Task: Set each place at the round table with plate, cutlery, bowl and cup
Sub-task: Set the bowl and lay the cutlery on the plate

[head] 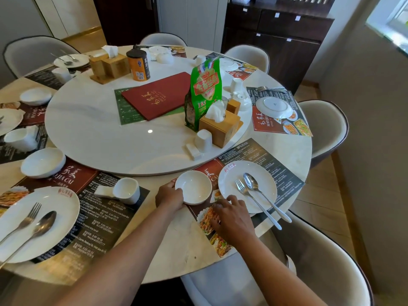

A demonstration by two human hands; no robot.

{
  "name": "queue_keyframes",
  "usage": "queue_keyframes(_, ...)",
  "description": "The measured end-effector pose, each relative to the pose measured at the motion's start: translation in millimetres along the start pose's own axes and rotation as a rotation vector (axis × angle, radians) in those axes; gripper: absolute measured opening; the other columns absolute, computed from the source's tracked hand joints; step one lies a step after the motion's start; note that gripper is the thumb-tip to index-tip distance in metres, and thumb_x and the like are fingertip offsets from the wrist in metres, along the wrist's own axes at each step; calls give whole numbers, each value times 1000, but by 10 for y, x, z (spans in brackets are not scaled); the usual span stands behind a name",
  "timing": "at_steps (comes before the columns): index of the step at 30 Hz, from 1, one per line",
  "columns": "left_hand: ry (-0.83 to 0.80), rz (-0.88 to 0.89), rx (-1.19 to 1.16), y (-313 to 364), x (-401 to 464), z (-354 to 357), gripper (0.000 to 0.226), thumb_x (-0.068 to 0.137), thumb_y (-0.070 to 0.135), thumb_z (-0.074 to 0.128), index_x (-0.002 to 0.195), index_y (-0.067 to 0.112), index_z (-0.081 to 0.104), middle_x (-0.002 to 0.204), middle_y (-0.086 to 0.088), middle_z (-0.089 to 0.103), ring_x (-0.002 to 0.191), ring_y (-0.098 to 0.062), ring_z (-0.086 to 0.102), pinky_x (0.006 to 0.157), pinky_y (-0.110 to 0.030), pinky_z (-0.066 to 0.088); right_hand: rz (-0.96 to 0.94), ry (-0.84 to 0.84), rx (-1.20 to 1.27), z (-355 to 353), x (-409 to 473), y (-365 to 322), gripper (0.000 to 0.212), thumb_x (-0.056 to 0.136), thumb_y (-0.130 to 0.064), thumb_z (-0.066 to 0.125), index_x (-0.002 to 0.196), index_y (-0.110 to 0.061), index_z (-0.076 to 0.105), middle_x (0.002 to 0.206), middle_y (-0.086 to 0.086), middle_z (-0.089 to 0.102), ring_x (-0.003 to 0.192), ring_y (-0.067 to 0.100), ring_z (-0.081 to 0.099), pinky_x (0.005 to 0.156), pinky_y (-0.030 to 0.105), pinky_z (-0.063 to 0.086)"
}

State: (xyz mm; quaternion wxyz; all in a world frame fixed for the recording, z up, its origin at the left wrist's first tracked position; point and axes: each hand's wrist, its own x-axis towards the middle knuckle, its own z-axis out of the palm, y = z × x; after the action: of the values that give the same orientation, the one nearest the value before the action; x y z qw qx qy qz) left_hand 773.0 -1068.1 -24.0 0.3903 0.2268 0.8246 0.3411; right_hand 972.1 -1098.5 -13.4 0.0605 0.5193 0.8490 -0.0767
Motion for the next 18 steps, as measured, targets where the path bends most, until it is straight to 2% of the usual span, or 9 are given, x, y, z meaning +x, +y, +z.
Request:
queue_keyframes(4, -4, 15, -4, 3, -22, 17, 49, 93, 8, 55, 139, 24, 60, 130, -6, 64, 101, -31, 66, 68, -40, 64, -15, -9, -22, 36, 11, 8, 52, 97, -55, 42, 141, -30, 55, 144, -5, 54, 121, 23, 43, 95, 39, 40)
queue_keyframes(11, 11, 61, 44, 11, -63, 5, 48, 93, 13, 56, 139, 24, 60, 130, -6, 65, 100, -29, 67, 78, -41, 63, -12, 0, -4, 35, 16, 7, 52, 97, -56, 44, 141, -30, 54, 144, -6, 55, 122, 22, 43, 96, 40, 38)
queue_keyframes(14, 82, 142, 191, 56, -115, -28, 38, 97, 24, 54, 135, 25, 62, 130, -3, 66, 110, -26, 64, 86, -32, 53, -19, 5, 14, 11, 40, 16, 52, 97, -57, 44, 141, -30, 55, 143, -6, 56, 126, 22, 43, 99, 41, 37)
queue_keyframes(18, 179, 289, 348, 123, -97, -117, 36, 99, 35, 50, 132, 25, 59, 130, -5, 62, 116, -27, 58, 87, -38, 47, -17, 103, 39, -122, 138, 31, 44, 98, -54, 45, 130, -31, 63, 137, -6, 59, 129, 20, 44, 104, 42, 33)
